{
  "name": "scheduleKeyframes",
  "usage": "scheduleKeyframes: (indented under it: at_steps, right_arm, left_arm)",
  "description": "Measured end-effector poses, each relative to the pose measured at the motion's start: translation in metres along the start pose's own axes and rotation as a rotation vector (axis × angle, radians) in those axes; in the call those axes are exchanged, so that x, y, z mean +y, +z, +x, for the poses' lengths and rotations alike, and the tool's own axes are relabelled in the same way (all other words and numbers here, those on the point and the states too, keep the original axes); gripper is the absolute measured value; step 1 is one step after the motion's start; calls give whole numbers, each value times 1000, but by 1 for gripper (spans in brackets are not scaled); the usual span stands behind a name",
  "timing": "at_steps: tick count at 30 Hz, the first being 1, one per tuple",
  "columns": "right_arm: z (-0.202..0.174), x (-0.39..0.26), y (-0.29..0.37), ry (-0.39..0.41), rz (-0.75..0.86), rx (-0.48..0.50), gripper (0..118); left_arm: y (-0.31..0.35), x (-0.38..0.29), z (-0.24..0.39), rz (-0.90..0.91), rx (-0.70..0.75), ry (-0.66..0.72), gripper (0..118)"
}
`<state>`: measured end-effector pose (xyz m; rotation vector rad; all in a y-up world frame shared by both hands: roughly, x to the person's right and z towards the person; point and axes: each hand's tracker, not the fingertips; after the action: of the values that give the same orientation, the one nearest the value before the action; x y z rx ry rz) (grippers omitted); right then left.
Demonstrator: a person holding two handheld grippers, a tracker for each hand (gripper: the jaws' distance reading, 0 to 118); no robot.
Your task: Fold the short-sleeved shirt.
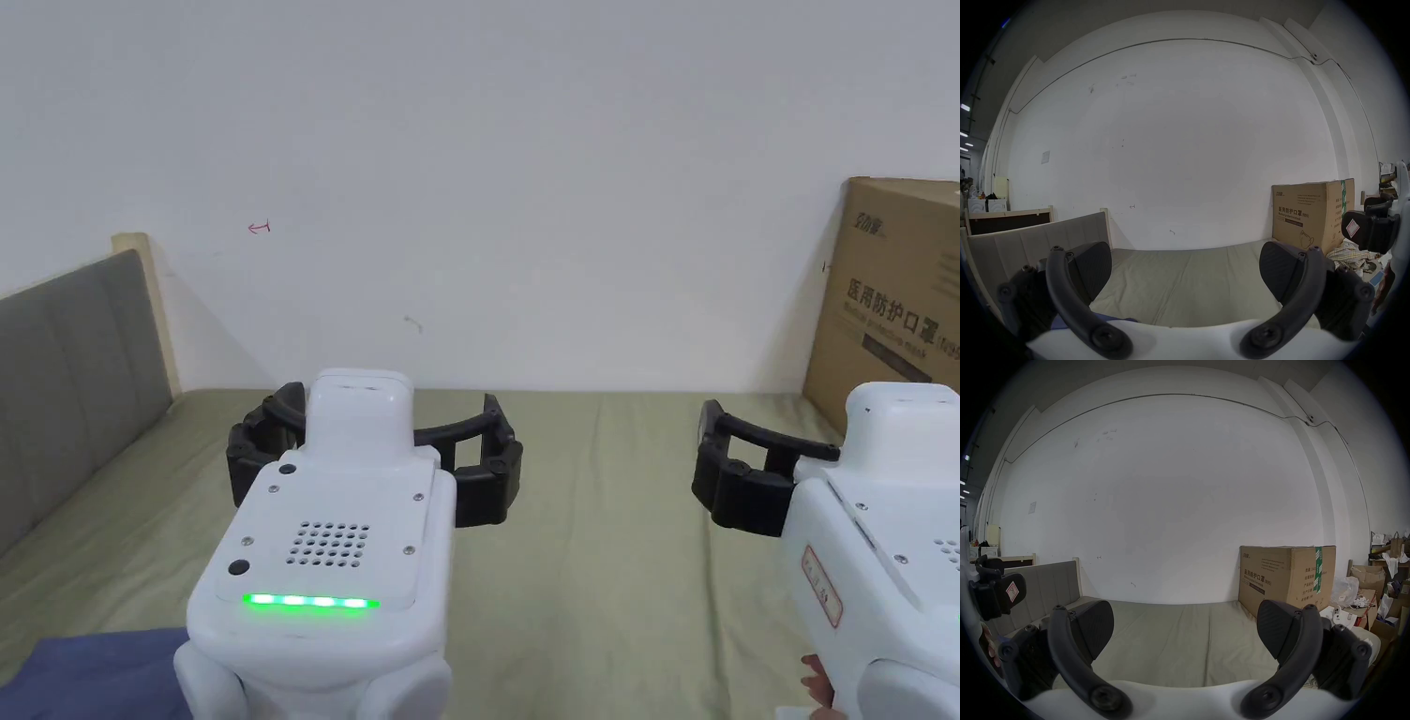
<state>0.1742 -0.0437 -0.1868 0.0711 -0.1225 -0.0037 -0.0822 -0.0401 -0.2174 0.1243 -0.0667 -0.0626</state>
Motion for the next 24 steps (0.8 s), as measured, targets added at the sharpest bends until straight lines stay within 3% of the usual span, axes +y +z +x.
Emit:
scheduleKeyframes:
  at_steps: [24]
  right_arm:
    - [5, -5, 0, -26, -19, -18, 117]
  left_arm:
    - [1, -4, -2, -10, -12, 29, 118]
